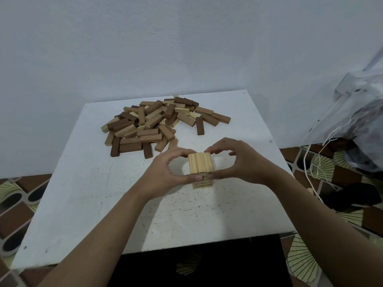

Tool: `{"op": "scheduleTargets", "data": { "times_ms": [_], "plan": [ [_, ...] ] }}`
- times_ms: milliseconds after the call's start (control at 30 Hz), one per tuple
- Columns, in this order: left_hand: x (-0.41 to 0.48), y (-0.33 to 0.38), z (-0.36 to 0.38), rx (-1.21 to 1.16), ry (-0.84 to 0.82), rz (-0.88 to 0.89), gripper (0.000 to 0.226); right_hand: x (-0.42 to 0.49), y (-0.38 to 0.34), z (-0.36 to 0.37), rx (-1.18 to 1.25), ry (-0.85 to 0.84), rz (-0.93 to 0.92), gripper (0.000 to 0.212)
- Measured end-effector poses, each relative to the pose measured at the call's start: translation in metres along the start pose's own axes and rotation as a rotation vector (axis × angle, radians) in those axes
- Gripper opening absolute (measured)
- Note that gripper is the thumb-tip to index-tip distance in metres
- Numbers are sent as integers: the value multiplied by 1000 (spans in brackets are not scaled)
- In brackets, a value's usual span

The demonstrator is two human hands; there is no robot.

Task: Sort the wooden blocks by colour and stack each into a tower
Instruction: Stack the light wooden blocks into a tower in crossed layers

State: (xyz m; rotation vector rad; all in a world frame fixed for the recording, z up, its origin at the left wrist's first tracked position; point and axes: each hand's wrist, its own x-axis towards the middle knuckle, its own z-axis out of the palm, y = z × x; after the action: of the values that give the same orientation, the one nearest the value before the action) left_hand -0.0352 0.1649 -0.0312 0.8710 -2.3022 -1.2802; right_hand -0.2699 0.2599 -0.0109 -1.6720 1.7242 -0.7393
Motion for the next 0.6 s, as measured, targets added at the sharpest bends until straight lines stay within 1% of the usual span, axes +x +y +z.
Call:
{"op": "scheduleTargets", "data": {
  "times_ms": [167,600],
  "plan": [
    [0,-1,2,14,14,4,57,1,1,0,-5,-18,-2,58],
    [-1,2,2,29,10,8,60,2,1,2,1,-9,17,57]
  ]
}}
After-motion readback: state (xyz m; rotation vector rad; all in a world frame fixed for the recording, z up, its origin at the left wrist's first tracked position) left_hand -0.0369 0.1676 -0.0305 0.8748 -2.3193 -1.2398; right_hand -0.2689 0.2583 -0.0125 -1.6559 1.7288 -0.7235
